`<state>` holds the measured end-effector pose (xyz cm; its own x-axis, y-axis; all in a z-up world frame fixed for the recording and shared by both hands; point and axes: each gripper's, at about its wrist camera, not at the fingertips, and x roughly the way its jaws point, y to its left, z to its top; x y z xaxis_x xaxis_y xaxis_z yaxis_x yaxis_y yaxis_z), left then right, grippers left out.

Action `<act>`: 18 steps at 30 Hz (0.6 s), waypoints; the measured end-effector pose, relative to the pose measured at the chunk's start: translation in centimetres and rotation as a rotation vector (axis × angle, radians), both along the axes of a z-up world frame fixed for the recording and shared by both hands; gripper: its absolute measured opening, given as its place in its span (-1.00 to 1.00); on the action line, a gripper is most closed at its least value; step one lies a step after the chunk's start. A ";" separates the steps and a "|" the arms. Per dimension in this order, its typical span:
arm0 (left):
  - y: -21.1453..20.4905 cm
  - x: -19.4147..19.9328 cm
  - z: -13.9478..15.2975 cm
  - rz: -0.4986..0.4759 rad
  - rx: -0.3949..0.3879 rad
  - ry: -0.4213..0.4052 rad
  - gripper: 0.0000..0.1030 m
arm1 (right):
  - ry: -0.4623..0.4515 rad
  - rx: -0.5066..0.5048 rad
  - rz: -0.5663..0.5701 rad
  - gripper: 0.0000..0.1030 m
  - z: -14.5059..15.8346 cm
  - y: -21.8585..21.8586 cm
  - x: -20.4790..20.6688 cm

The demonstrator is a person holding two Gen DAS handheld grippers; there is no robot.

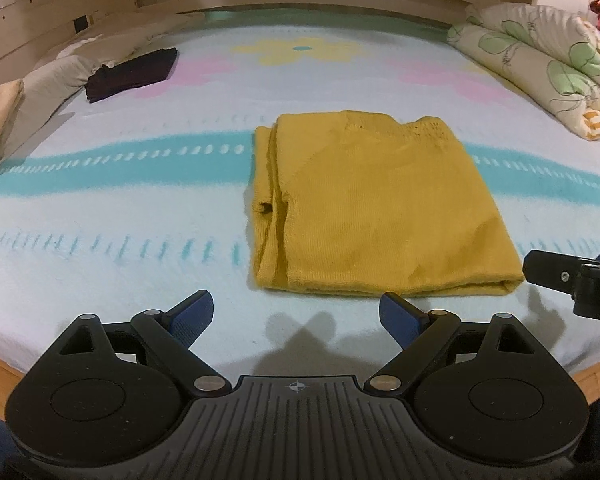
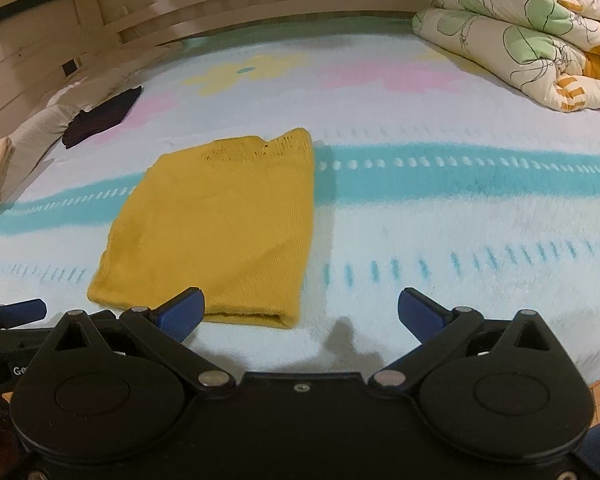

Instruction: Fold small clothes

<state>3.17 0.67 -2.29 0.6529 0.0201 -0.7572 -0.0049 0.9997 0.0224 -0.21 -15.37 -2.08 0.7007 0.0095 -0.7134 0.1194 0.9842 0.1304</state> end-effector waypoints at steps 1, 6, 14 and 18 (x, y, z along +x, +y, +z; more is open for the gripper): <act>0.0 0.0 0.0 0.001 0.002 -0.002 0.75 | 0.001 -0.001 0.000 0.99 0.0 0.0 0.0; -0.1 0.0 -0.1 0.000 0.000 0.004 0.75 | 0.004 0.003 -0.001 0.99 -0.1 -0.1 0.2; -0.4 0.1 -0.2 -0.001 0.000 0.011 0.75 | 0.007 0.005 0.001 0.99 -0.2 0.0 0.2; -0.6 0.1 -0.2 -0.005 -0.004 0.014 0.75 | 0.009 0.007 0.002 0.99 -0.3 0.1 0.3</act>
